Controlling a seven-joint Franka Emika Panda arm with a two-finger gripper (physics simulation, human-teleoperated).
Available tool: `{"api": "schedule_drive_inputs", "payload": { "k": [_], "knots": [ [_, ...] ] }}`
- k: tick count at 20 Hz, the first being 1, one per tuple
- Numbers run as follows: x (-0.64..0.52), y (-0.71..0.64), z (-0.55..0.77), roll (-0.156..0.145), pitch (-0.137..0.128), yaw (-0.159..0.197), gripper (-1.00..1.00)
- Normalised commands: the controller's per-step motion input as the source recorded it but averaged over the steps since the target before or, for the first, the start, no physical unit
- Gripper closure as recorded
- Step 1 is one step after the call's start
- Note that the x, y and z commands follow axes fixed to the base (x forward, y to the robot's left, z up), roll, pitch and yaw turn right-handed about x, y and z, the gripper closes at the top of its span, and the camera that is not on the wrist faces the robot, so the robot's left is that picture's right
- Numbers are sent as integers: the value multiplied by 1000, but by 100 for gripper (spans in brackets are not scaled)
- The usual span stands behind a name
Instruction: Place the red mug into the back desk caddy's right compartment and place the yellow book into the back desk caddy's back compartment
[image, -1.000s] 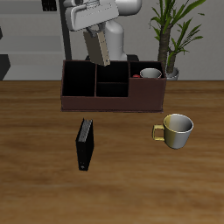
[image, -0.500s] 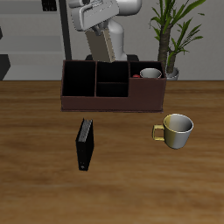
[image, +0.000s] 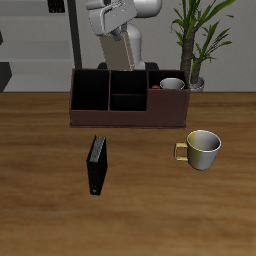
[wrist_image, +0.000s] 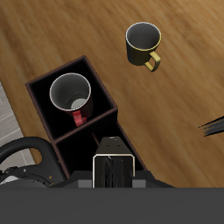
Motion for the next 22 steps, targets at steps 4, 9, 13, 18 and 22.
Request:
{"api": "schedule_drive_inputs", "payload": {
  "k": [4, 9, 13, 18, 22],
  "knots": [
    [-86, 161, -128, -77, -26, 201, 100],
    [-27, 103, -103, -16, 24, 84, 100],
    [-3, 114, -68, -35, -12, 86, 100],
    [-46, 186, -220, -9, 32, 74, 100],
    [-23, 103, -26, 9, -7, 30, 100]
  ]
}}
